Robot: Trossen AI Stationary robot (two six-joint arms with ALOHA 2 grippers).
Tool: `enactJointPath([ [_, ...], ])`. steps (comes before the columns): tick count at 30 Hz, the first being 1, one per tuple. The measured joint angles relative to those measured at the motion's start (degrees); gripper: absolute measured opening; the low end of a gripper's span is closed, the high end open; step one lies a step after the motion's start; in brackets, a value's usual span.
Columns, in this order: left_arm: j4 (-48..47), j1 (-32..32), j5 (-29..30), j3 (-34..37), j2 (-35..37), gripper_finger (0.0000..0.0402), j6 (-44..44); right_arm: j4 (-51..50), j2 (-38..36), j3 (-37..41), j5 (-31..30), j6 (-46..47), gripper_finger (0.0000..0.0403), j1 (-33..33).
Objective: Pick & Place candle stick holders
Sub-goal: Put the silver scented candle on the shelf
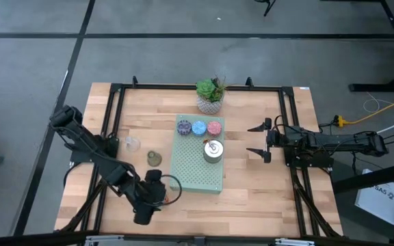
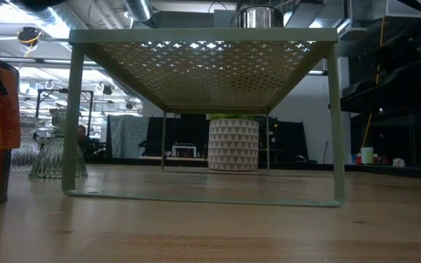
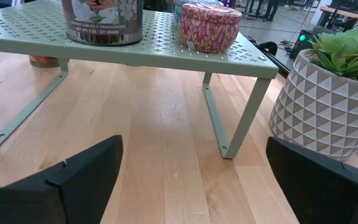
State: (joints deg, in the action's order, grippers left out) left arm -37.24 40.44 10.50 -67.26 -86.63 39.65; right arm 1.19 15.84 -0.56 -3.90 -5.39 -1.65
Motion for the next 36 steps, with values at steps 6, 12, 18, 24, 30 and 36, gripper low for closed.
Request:
enactJointPath([
  [6, -1.3, -1.7, -5.8, 0.0, -0.2, 0.026, 21.2, 0.0, 0.0, 0.0, 0.0, 0.0, 0.0399, 0.0],
  [12, -6.2, -2.1, -9.6, 0.0, -0.2, 0.026, 33.2, 0.0, 0.0, 0.0, 0.0, 0.0, 0.0399, 0.0],
  [18, -18.2, -2.1, -8.6, 0.0, -0.2, 0.026, 38.6, 0.0, 0.0, 0.0, 0.0, 0.0, 0.0399, 0.0],
  [24, -18.2, -2.4, -4.7, 0.0, -0.2, 0.025, 39.2, 0.0, 0.0, 0.0, 0.0, 0.0, 0.0399, 0.0],
  [30, -16.2, -1.9, -0.2, 0.0, -0.2, 0.0244, 37.7, 0.0, 0.0, 0.0, 0.0, 0.0, 0.0399, 0.0],
  [36, -16.1, -1.0, 3.6, 0.0, -0.2, 0.0244, 37.6, 0.0, 0.0, 0.0, 0.0, 0.0, 0.0399, 0.0],
])
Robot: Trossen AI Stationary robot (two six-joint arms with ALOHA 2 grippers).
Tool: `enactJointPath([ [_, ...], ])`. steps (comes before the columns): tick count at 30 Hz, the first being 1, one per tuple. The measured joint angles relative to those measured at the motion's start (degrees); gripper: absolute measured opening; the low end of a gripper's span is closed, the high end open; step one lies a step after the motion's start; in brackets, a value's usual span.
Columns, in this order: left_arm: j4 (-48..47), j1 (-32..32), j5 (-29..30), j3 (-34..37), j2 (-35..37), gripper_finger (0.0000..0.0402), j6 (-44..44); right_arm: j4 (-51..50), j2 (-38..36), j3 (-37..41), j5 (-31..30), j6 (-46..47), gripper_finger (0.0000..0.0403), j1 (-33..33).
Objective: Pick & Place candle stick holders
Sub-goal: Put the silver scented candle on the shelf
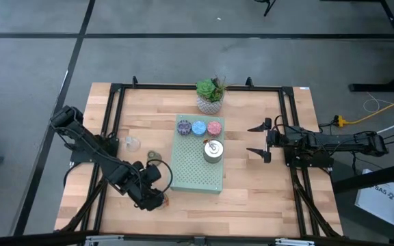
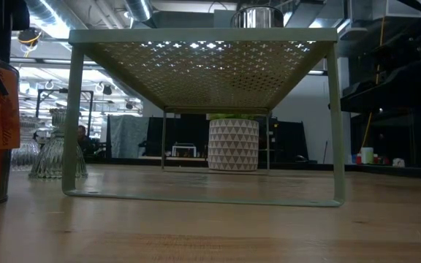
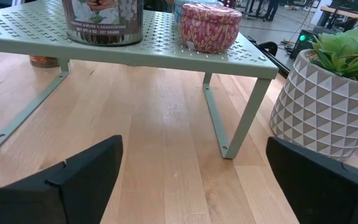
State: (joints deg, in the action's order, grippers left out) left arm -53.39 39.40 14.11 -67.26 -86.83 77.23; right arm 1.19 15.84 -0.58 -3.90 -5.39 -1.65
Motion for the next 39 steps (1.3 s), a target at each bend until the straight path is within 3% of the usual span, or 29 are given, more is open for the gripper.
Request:
enactJointPath([
  [11, 0.1, -0.2, -0.8, 0.0, 0.0, 0.0257, -1.7, 0.0, 0.0, 0.0, 0.0, 0.0, 0.0399, 0.0],
  [23, 2.1, -0.1, -3.3, 0.0, 0.0, 0.0394, -0.2, 0.0, 0.0, 0.0, 0.0, 0.0, 0.0399, 0.0],
  [39, 4.0, 0.3, -9.1, 0.0, -6.8, 0.04, -2.7, 0.0, 0.0, 0.0, 0.0, 0.0, 0.0399, 0.0],
])
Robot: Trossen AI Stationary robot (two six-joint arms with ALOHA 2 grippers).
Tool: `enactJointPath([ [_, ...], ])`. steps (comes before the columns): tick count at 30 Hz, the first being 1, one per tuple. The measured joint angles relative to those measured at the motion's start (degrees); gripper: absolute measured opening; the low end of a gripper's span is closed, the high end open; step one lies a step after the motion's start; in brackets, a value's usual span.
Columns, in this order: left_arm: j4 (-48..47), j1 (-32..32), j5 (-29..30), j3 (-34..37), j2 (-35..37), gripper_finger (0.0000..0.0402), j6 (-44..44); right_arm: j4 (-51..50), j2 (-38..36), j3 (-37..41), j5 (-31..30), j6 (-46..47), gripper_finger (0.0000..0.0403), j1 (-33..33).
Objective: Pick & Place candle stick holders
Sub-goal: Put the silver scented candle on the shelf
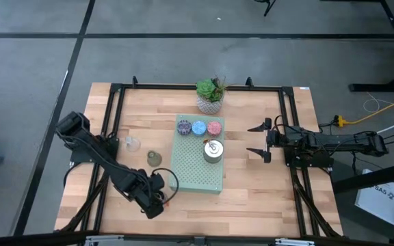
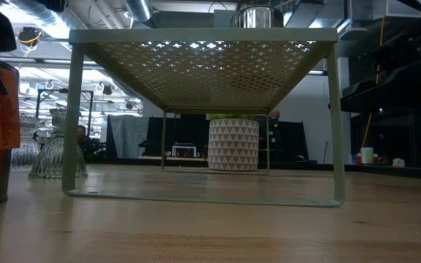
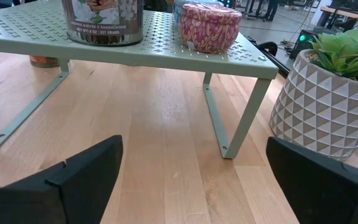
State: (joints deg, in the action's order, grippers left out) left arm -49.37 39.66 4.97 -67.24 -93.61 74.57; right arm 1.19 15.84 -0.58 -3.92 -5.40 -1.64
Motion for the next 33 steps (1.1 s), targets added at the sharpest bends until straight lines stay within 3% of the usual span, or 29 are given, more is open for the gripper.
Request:
enactJointPath([
  [27, 8.3, 0.0, 0.3, 0.0, 0.0, 0.04, -4.6, 0.0, 0.0, 0.0, 0.0, 0.0, 0.0399, 0.0],
  [33, 9.5, 0.0, 0.5, 0.0, 0.0, 0.04, -9.8, 0.0, 0.0, 0.0, 0.0, 0.0, 0.0399, 0.0],
])
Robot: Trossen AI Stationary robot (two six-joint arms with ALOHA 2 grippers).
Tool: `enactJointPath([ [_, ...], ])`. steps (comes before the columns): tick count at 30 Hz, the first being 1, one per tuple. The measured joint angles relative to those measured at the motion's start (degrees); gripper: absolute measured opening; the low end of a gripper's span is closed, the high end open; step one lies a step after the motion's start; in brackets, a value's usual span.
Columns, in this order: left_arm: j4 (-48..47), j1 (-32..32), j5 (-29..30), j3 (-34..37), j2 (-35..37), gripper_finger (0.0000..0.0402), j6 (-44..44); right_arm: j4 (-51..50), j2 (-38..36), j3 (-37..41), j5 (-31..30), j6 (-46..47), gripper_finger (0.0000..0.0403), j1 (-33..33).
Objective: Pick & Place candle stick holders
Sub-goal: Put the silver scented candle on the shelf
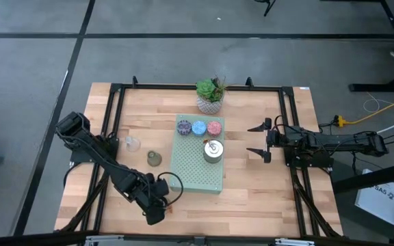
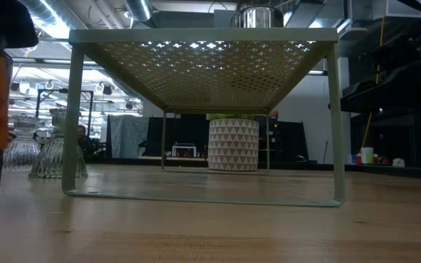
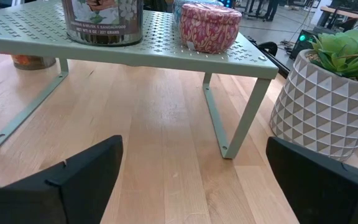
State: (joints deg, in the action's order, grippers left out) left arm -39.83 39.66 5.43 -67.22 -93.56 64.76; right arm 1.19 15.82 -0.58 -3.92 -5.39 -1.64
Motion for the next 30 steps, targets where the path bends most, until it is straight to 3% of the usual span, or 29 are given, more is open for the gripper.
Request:
enactJointPath([
  [6, -0.1, 0.0, 2.3, 0.0, 0.0, 0.04, -6.5, 0.0, 0.0, 0.0, 0.0, 0.0, 0.0399, 0.0],
  [17, -0.9, 0.0, 4.5, 0.0, 0.0, 0.04, -6.0, 0.0, 0.0, 0.0, 0.0, 0.0, 0.0399, 0.0],
  [30, -0.9, 0.0, 1.4, 0.0, 0.0, 0.04, -1.2, 0.0, 0.0, 0.0, 0.0, 0.0, 0.0399, 0.0],
])
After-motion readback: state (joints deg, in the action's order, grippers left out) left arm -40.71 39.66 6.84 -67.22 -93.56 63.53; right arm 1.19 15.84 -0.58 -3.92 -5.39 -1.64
